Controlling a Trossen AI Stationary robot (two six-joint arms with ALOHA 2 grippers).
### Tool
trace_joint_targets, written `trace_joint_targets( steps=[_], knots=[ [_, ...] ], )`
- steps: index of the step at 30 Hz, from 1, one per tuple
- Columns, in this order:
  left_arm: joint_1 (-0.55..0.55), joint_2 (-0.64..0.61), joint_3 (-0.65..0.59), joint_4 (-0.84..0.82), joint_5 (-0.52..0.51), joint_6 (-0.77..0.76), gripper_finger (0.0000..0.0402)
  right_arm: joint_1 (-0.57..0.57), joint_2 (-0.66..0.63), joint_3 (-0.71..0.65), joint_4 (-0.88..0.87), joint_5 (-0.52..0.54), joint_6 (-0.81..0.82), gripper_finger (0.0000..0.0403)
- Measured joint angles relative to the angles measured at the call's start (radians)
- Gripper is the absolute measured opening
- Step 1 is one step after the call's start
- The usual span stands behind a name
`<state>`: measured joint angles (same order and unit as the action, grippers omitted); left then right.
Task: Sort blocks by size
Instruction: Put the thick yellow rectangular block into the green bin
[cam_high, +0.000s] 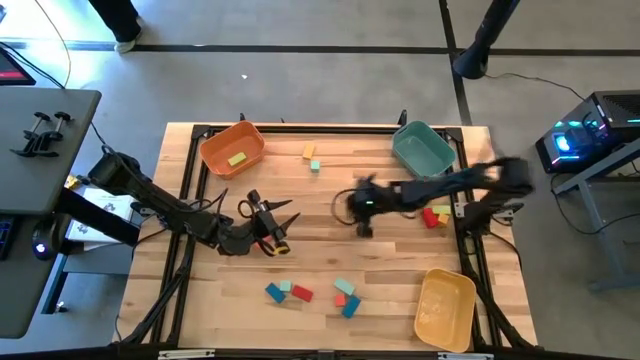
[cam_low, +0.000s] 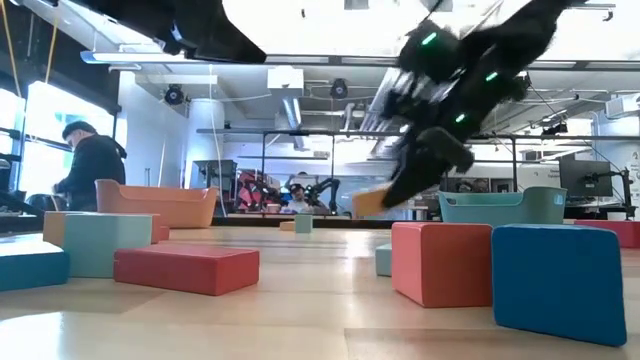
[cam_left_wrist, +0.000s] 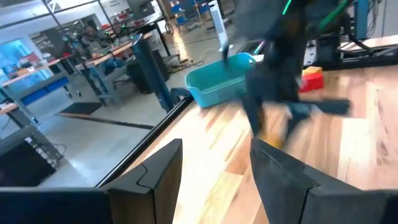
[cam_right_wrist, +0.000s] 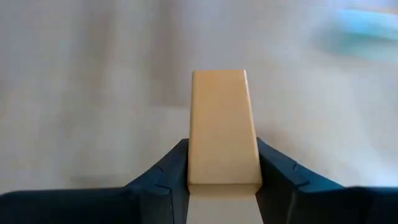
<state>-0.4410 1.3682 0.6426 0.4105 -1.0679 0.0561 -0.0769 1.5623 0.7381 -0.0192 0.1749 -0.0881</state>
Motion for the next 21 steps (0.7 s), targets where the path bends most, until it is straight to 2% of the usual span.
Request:
trace_joint_targets(
  steps=[3,4,6,9,13,16,21],
  knots=[
    [0.026,0.000,0.000,-0.006,0.002,0.000,0.0174,-0.036,-0.167,-0.013,-0.203,0.292,0.134,0.0127],
    [0.037,0.000,0.000,-0.007,0.008,0.000,0.0174,-0.068,-0.209,0.005,-0.298,0.338,0.185,0.0127],
    [0.058,0.000,0.000,-0.007,0.018,0.000,0.0174,-0.164,-0.266,0.061,-0.450,0.365,0.259,0.0127],
    [0.086,0.000,0.000,-0.011,0.031,-0.001,0.0174,-0.356,-0.275,0.146,-0.658,0.352,0.316,0.0127],
    [0.095,0.000,0.000,-0.017,0.042,-0.001,0.0174,-0.550,-0.223,0.224,-0.760,0.221,0.303,0.0127],
    [0.085,0.000,0.000,-0.019,0.043,-0.004,0.0174,-0.629,-0.170,0.252,-0.841,0.209,0.303,0.0127],
    [0.061,0.000,0.000,-0.019,0.044,-0.004,0.0174,-0.704,-0.093,0.263,-0.867,0.149,0.309,0.0127]
  ],
)
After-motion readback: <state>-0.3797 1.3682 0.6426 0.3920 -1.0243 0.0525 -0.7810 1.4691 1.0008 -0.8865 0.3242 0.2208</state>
